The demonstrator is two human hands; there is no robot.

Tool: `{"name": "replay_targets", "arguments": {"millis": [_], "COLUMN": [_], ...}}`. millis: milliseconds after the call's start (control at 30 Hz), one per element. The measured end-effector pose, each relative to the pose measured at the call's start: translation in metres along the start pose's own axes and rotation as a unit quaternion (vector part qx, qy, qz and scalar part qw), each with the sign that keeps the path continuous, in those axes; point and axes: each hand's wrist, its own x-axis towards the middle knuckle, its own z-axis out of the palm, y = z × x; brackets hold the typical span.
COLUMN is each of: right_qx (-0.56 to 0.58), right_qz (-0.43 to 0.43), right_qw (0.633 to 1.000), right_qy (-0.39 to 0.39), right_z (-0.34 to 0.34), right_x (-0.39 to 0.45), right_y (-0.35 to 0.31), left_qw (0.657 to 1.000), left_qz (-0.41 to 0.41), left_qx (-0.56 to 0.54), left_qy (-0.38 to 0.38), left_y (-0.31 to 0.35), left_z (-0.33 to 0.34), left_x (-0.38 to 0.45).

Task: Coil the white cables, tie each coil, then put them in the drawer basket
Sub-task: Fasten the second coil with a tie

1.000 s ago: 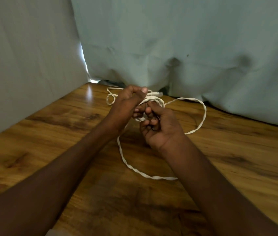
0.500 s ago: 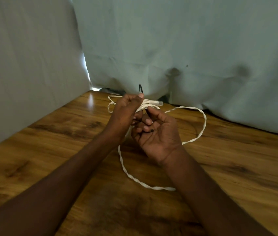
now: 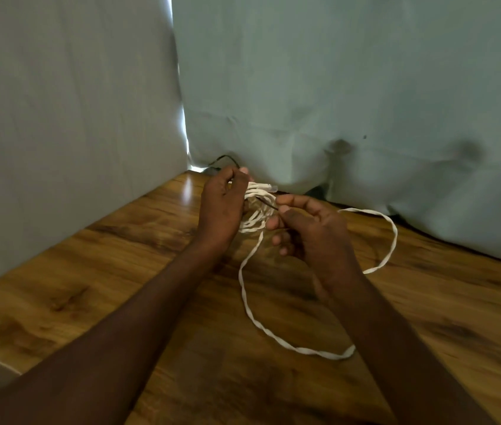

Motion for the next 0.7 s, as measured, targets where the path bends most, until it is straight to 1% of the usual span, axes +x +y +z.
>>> {"name": "replay_targets", "arguments": {"millis": [67, 167, 300, 333, 400, 500, 567, 700], "right_qx": [0.056, 0.119, 0.156, 0.151, 0.135, 0.071, 0.032, 0.015], "right_qz": [0.027, 0.037, 0.021, 0.013, 0.002, -0.009, -0.02, -0.038], "right_qw": [0.997, 0.99, 0.98, 0.981, 0.987, 0.997, 0.998, 0.993], "right_qy": [-0.044, -0.071, -0.121, -0.121, -0.087, 0.0, 0.046, 0.11], "right_z": [-0.005, -0.013, -0.017, -0.017, -0.015, -0.016, -0.019, -0.025], "right_x": [0.0, 0.003, 0.004, 0.004, 0.005, 0.008, 0.01, 0.016], "right_y": [-0.004, -0.008, -0.012, -0.012, -0.011, -0.008, -0.005, 0.0], "left_qw": [1.0, 0.999, 0.999, 0.999, 0.998, 0.998, 0.998, 0.998], "left_qz": [-0.01, -0.023, -0.033, -0.038, -0.046, -0.053, -0.057, -0.056], "left_qx": [-0.015, -0.025, -0.019, -0.019, -0.021, -0.021, -0.023, -0.021], "left_qy": [0.01, 0.032, 0.028, 0.025, 0.026, 0.031, 0.023, 0.002], "left_y": [0.0, 0.0, -0.003, -0.002, 0.0, 0.002, 0.003, 0.004], "left_z": [-0.003, -0.006, -0.008, -0.007, -0.006, -0.005, -0.005, -0.004], "left_x": [0.002, 0.004, 0.004, 0.003, 0.003, 0.003, 0.002, 0.0]}}
